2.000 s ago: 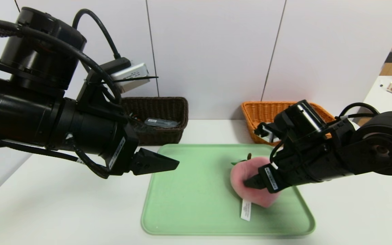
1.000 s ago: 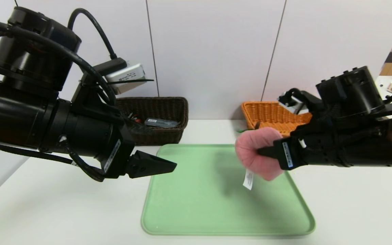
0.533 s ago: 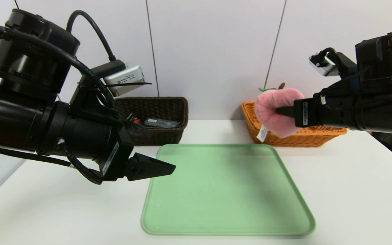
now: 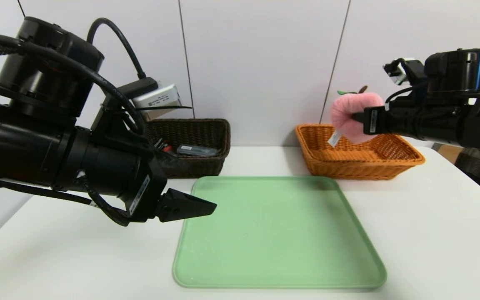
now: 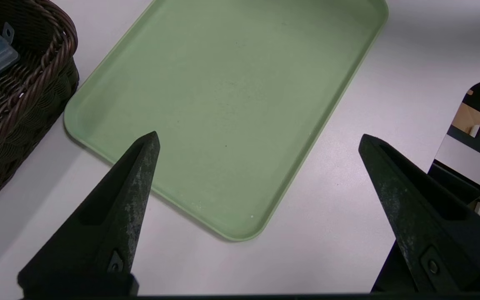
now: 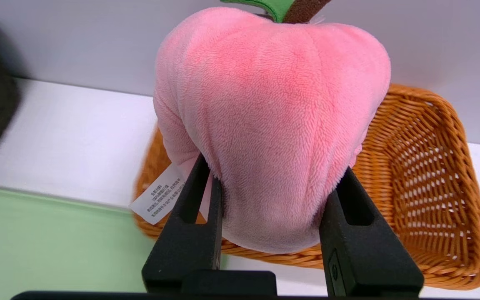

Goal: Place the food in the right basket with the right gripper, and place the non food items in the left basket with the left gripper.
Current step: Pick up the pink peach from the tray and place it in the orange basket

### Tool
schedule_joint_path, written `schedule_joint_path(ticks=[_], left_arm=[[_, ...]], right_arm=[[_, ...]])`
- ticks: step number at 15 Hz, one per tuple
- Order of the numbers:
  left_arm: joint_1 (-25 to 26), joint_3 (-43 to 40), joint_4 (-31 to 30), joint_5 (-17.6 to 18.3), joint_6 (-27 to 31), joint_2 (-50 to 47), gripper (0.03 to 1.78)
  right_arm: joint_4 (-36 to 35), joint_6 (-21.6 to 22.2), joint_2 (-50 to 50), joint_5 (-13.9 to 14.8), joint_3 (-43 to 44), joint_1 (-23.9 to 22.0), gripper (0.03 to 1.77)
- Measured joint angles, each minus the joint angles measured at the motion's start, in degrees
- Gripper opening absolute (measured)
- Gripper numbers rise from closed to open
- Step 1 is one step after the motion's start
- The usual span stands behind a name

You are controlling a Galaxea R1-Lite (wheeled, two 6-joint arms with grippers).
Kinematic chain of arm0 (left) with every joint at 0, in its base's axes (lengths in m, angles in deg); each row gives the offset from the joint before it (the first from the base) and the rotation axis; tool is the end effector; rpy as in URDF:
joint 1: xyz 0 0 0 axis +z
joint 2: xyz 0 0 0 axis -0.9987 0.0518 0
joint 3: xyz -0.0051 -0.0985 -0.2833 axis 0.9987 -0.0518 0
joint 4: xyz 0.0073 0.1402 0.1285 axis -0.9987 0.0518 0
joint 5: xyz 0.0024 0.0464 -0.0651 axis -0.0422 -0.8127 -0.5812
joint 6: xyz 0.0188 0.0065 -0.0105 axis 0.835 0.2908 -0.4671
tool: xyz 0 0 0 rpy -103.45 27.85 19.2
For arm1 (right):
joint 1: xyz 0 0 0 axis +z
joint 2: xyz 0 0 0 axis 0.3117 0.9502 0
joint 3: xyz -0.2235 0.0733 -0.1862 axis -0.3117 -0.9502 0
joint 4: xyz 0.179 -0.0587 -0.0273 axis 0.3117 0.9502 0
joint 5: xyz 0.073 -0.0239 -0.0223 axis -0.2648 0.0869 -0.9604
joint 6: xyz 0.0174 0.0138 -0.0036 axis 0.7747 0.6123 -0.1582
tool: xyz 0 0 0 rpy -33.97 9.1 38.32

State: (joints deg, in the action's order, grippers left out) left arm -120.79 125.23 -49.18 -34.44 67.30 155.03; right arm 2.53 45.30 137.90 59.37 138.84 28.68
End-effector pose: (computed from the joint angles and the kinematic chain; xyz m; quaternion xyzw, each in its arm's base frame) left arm 0.1936 -0.1390 0.2821 0.1288 0.2492 -0.4655 0.8394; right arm 0.3306 0.0599 0.2403 -0.0376 0.1522 0.0593 0.9859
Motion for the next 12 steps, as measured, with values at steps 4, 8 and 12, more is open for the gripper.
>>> schedule_joint_path(ticks=[4, 8, 12], left_arm=[[0.0, -0.2, 0.0, 0.1, -0.2, 0.5, 1.69], [0.0, -0.5, 0.0, 0.1, -0.3, 0.7, 1.69], [0.0, -1.1, -0.1, 0.1, -0.4, 0.7, 1.69]], right_arm=[[-6.8, -1.1, 5.1, 0.2, 0.3, -3.1, 0.64], [-8.7, -1.1, 8.0, 0.2, 0.4, -4.8, 0.64], [-8.7, -0.9, 9.4, -0.4, 0.2, -6.0, 0.73]])
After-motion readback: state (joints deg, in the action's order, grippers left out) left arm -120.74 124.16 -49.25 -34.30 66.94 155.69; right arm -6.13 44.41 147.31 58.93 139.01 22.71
